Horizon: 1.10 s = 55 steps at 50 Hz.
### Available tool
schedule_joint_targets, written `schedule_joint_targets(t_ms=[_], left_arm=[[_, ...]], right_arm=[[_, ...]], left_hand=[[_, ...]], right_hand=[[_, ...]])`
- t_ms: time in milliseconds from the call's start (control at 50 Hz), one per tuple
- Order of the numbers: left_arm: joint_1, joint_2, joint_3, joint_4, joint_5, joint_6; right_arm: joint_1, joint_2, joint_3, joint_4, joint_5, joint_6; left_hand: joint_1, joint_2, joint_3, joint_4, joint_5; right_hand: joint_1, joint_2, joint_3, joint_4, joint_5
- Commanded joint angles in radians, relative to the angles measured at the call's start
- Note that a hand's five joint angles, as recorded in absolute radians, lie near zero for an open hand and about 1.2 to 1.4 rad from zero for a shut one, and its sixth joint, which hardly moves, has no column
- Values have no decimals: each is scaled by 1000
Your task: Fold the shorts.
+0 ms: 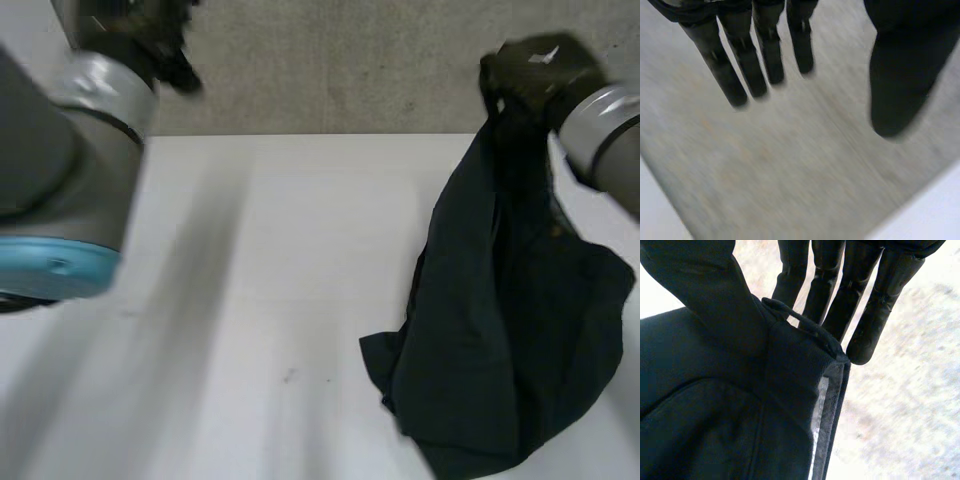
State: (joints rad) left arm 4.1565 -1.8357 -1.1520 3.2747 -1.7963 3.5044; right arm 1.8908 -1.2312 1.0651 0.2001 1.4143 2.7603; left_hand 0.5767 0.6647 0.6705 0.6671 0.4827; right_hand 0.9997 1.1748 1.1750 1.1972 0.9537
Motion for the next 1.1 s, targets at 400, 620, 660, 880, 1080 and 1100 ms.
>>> schedule_joint_targets(t_ms=[400, 620, 660, 880, 1080, 1100], left_arm=[[-130, -158, -89, -388, 176, -625], [-176, -287, -110, -405, 385, -815], [-205, -324, -98, -405, 385, -818], [-305, -447, -14, -411, 364, -825], [-159, -196, -50, -464, 179, -751], [-142, -168, -58, -469, 182, -733]], right_arm=[[111, -125, 122, -62, 71, -36], [160, -142, 134, -74, 89, -34], [162, -160, 142, -74, 94, -34], [172, -225, 193, -131, 98, -36], [151, -246, 223, -119, 95, -56], [151, -248, 228, -119, 95, -62]], left_hand=[[-357, -445, -451, -448, -438], [-307, -395, -401, -398, -388], [-305, -392, -398, -395, -385], [508, 420, 414, 417, 427], [820, 732, 726, 729, 739], [820, 732, 726, 729, 739]], right_hand=[[397, 221, 221, 199, 268], [397, 221, 221, 199, 268], [397, 221, 221, 199, 268], [397, 221, 221, 199, 268], [397, 221, 221, 199, 268], [397, 221, 221, 199, 268]])
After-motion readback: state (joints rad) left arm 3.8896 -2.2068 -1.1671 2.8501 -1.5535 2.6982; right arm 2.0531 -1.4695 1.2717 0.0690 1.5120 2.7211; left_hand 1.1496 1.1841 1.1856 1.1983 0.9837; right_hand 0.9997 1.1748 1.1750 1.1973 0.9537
